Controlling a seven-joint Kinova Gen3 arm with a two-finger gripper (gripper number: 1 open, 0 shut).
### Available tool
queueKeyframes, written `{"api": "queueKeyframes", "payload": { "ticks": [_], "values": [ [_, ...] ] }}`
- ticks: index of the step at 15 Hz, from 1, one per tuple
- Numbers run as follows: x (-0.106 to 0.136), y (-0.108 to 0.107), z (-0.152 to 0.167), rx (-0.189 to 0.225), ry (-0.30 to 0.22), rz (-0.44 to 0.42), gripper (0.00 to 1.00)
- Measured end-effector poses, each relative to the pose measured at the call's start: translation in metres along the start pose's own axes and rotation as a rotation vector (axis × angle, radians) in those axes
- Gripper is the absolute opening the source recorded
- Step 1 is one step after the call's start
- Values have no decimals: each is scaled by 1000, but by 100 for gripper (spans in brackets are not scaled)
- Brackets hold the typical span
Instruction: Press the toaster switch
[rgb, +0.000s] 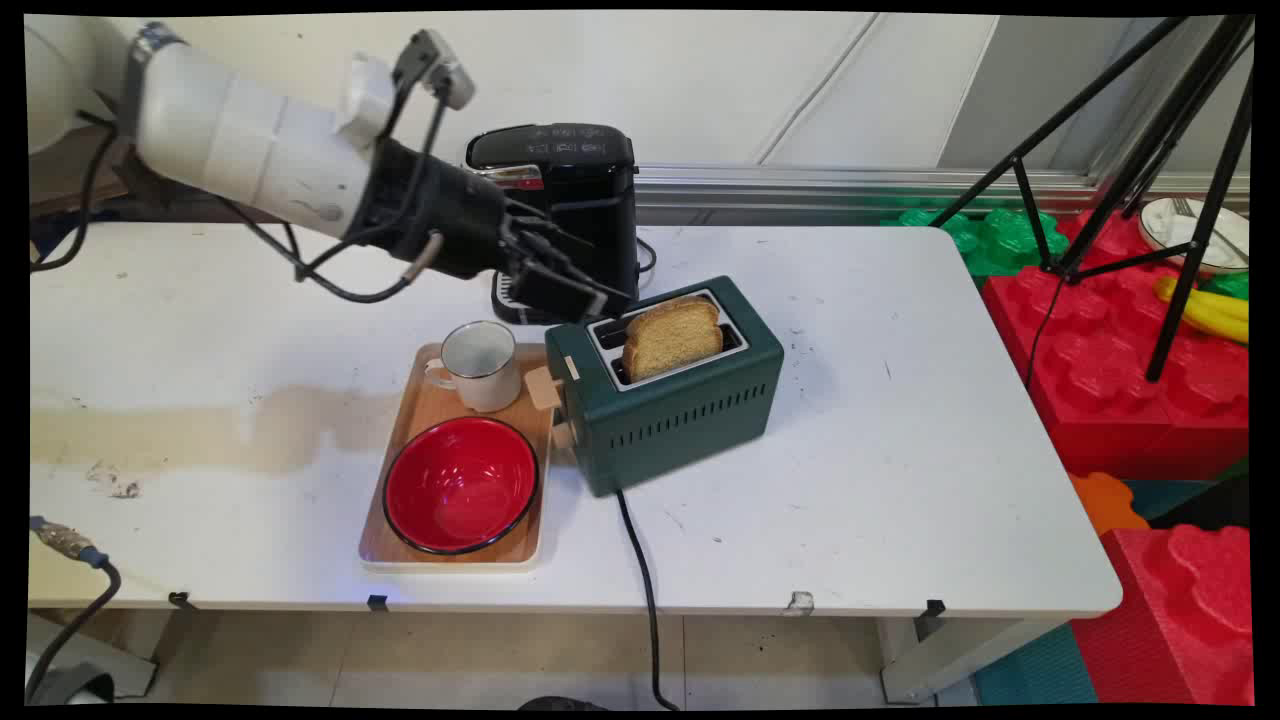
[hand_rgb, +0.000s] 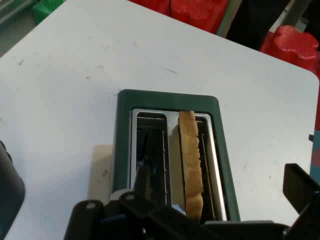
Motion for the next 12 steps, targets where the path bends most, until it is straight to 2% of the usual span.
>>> {"api": "queueKeyframes", "payload": {
  "ticks": [7,12],
  "values": [
    [-19,-4,-30,-20,-4,43,100],
    [-40,-7,-55,-33,-30,68,100]
  ]
}}
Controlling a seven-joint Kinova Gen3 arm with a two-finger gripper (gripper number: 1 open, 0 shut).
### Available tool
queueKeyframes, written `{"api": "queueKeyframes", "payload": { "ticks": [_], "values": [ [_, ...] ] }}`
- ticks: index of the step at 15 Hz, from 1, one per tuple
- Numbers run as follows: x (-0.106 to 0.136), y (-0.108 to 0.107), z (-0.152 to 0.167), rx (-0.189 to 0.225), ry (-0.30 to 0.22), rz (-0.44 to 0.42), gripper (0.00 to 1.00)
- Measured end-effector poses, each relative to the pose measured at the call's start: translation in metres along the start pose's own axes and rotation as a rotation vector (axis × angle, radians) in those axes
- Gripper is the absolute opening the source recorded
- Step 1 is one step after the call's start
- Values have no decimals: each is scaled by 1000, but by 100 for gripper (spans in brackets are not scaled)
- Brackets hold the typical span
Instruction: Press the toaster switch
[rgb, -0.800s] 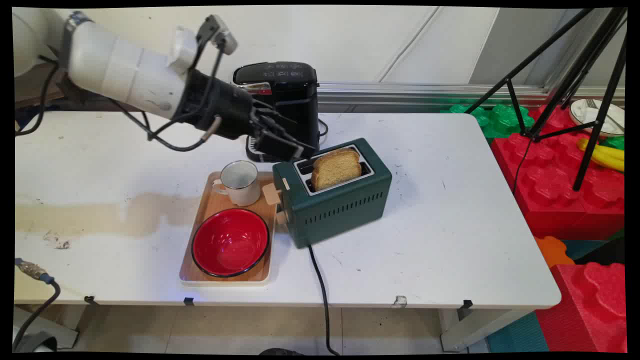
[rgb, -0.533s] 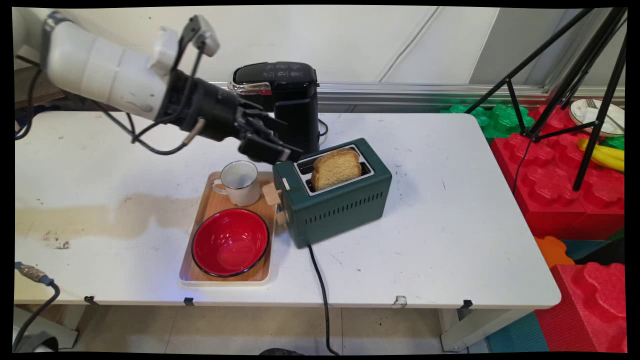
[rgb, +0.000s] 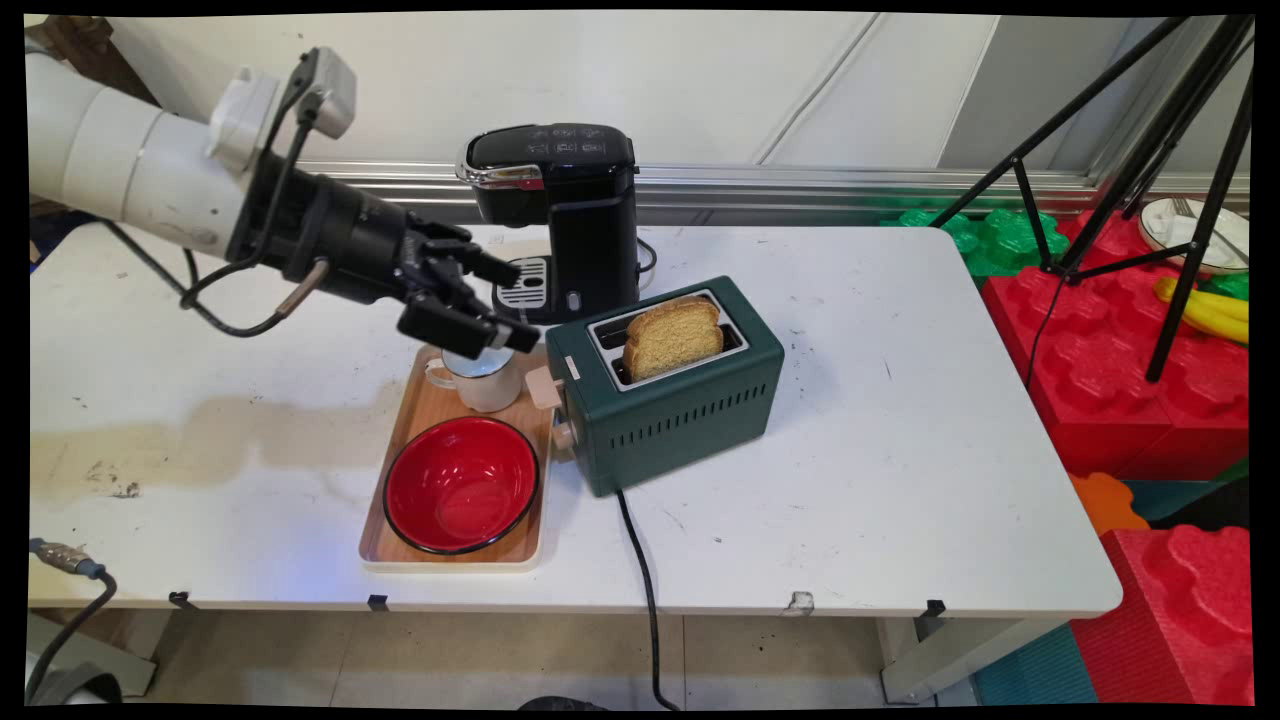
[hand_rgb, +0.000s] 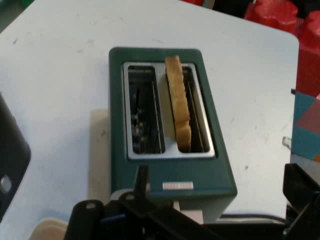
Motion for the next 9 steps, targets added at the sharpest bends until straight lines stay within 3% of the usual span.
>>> {"api": "queueKeyframes", "payload": {
  "ticks": [8,9],
  "values": [
    [-16,-2,-5,10,-39,-6,100],
    [-17,-2,-4,11,-44,-6,0]
  ]
}}
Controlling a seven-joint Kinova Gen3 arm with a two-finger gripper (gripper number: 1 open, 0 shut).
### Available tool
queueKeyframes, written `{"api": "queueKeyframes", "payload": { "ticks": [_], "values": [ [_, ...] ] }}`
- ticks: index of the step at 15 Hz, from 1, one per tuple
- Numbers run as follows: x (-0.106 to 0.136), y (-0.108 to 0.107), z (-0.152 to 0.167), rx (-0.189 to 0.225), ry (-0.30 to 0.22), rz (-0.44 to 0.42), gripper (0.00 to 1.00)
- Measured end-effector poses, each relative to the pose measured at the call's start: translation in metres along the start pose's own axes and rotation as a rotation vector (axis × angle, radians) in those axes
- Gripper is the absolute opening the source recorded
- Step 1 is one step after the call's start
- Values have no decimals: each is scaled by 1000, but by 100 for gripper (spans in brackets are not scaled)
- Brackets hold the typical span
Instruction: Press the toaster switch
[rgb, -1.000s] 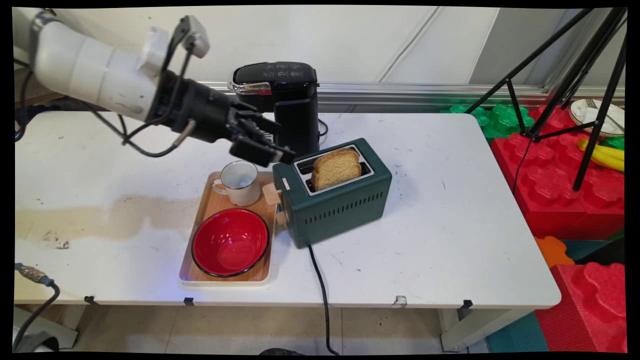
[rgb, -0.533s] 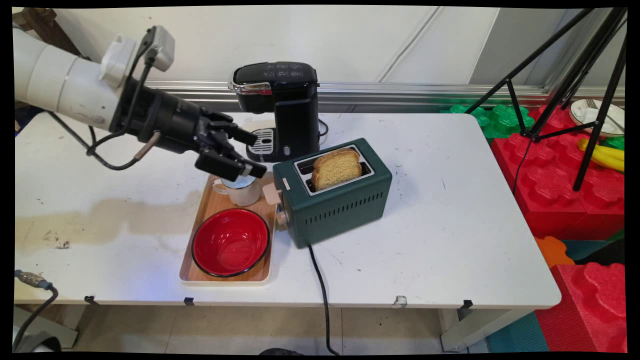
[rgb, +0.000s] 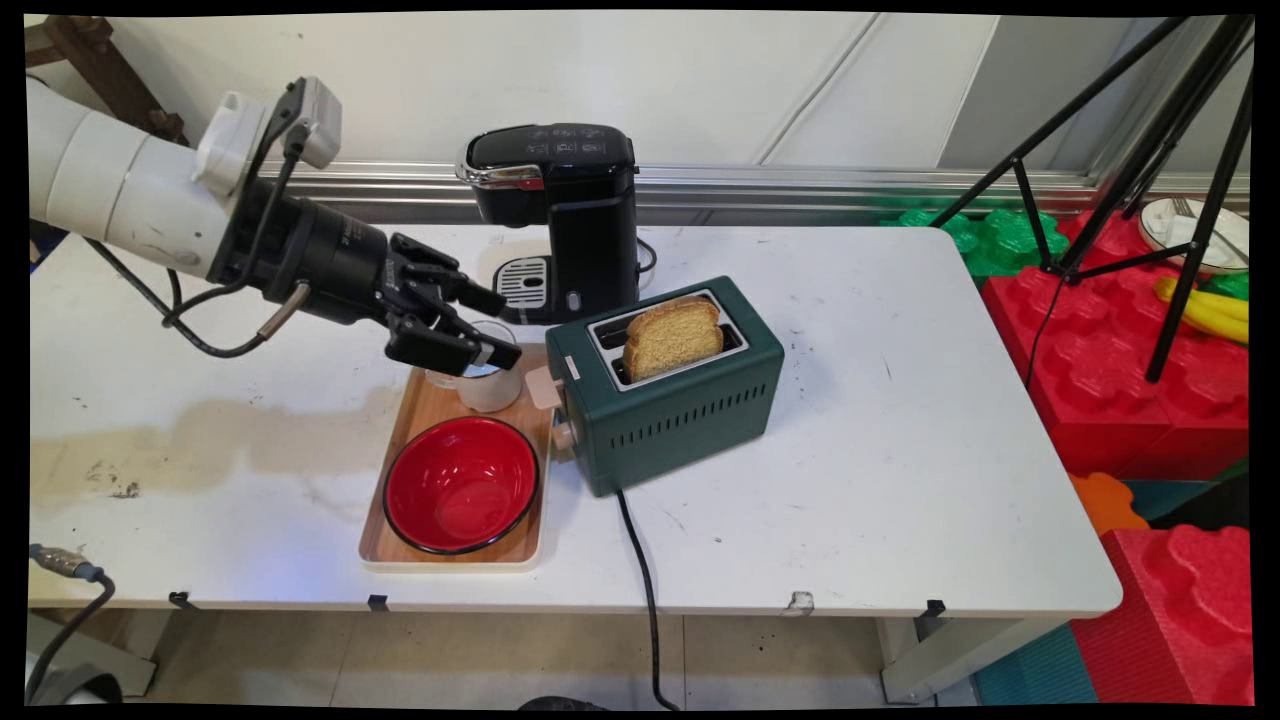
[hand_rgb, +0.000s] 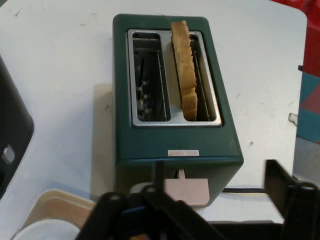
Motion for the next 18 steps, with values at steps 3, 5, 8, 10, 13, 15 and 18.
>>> {"api": "queueKeyframes", "payload": {
  "ticks": [3,5,8,10,13,15,18],
  "values": [
    [-3,-1,2,4,-13,0,0],
    [-5,-1,5,7,-29,0,0],
    [-8,-2,11,8,-51,-3,0],
    [-8,-2,16,10,-60,-4,0],
    [-7,-3,24,12,-70,-7,0],
    [-7,-4,29,14,-74,-11,0],
    [-8,-3,37,16,-80,-16,0]
  ]
}}
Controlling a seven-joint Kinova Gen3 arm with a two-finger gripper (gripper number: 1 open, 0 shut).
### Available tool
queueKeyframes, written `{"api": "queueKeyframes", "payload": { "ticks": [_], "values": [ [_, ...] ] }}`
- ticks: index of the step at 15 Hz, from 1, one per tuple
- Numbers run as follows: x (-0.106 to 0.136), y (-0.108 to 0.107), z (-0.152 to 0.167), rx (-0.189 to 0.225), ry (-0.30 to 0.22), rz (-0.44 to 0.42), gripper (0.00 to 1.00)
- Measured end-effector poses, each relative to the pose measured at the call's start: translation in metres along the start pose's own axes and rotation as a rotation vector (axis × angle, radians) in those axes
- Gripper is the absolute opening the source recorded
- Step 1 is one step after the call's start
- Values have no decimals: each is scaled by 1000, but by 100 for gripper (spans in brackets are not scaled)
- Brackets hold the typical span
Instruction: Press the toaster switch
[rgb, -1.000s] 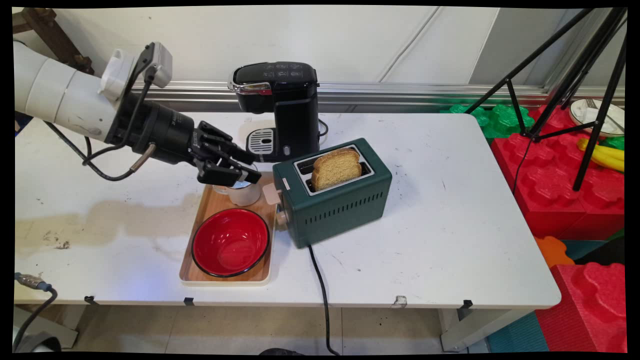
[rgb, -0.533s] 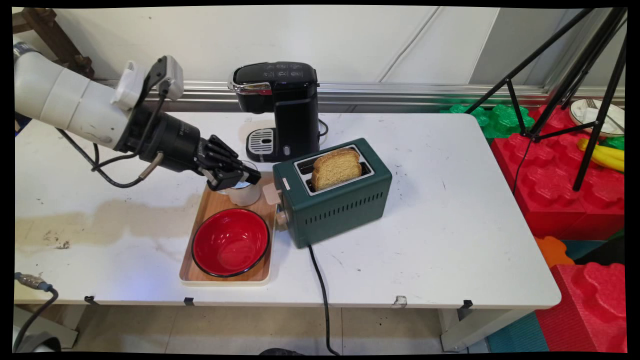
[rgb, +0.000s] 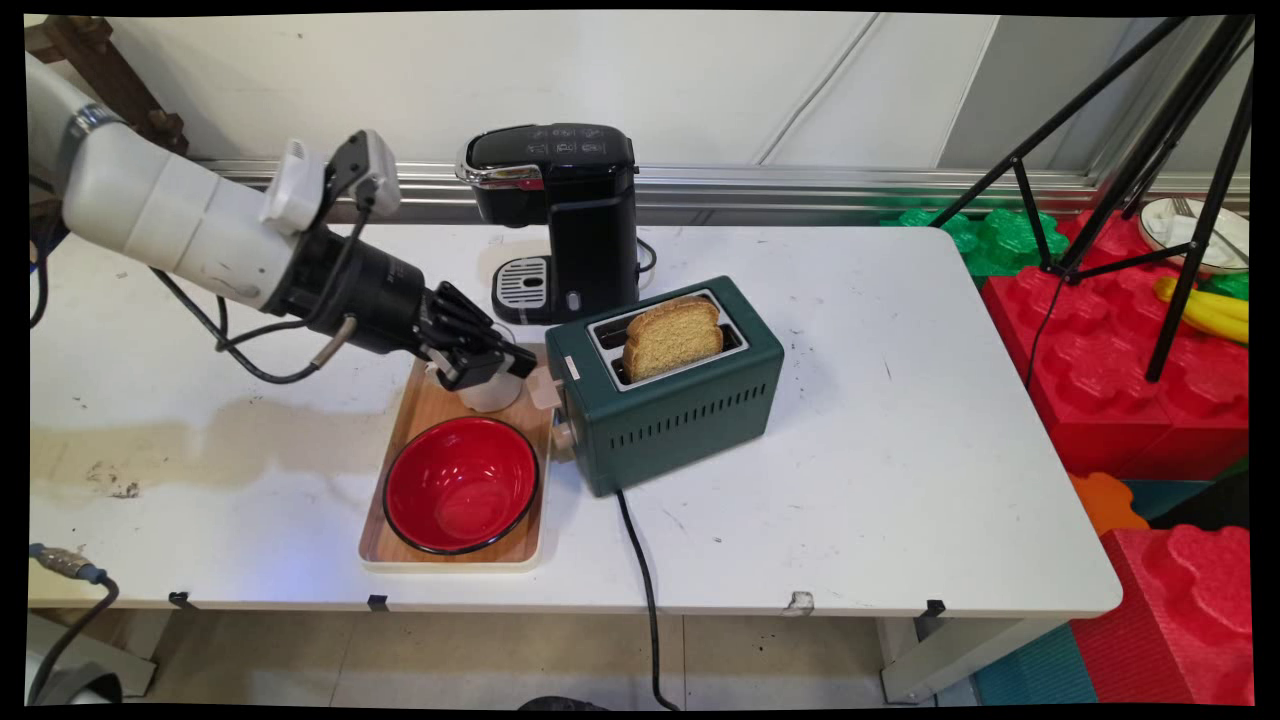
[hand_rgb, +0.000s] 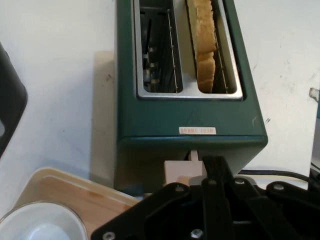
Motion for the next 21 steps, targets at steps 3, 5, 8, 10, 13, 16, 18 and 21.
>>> {"api": "queueKeyframes", "payload": {
  "ticks": [3,5,8,10,13,16,18,21],
  "values": [
    [0,0,10,1,-6,-4,0],
    [-1,0,16,4,-11,-6,0],
    [-2,0,23,7,-19,-8,0],
    [-3,0,28,8,-26,-10,0],
    [-6,-1,34,10,-38,-10,0],
    [-10,-2,41,7,-53,-7,0],
    [-14,-2,46,5,-62,-4,0],
    [-18,-3,52,1,-75,1,0]
  ]
}}
